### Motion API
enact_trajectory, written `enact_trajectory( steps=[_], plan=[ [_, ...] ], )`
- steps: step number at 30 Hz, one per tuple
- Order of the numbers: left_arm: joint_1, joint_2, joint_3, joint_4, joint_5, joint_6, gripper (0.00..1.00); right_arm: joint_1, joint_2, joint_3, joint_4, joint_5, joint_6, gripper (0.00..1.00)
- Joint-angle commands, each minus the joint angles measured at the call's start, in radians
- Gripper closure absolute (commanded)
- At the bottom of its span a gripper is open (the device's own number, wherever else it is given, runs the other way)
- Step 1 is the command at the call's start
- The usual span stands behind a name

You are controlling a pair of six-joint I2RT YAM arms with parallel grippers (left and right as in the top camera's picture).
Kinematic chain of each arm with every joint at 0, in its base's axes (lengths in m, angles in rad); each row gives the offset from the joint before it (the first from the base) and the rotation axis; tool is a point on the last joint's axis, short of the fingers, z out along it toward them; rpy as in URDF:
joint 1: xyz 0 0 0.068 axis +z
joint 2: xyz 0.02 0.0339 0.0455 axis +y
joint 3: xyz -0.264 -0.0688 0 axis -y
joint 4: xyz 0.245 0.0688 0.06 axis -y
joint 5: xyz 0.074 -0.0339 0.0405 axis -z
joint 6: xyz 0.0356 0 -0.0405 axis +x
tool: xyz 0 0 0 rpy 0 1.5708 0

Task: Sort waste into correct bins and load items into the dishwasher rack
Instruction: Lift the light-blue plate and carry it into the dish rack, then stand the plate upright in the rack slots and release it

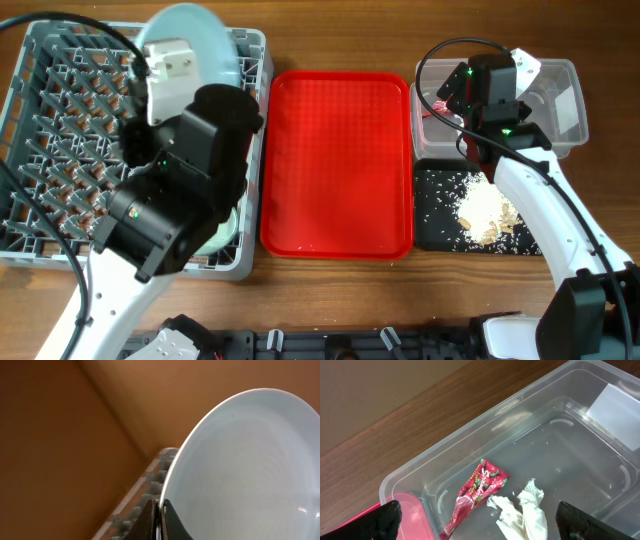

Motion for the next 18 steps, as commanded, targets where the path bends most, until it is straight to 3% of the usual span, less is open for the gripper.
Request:
enact_trajectory(
  steps=[1,6,8,13,18],
  plan=[
    [0.085,0.049,-0.006,-0.001,-0.139,0.132,0.96,-0.003,-0.012,0.008,0.001,0.017,0.007,0.0],
    [0.372,0.163,-0.012,-0.001,-0.104,0.169,0.96,-0.003,-0.012,0.008,0.002,0.017,0.007,0.0],
    [0.438,0.223,-0.013,0.007,-0.023,0.169,0.96,-0.003,-0.012,0.008,0.002,0.017,0.008,0.0],
    [0.443,0.397,-0.013,0.172,0.016,0.285,0.96,-0.003,-0.011,0.008,0.002,0.017,0.007,0.0],
    [0.411,0.504,-0.013,0.238,0.077,0.288,0.96,-0.003,-0.012,0.008,0.002,0.017,0.007,0.0]
  ],
)
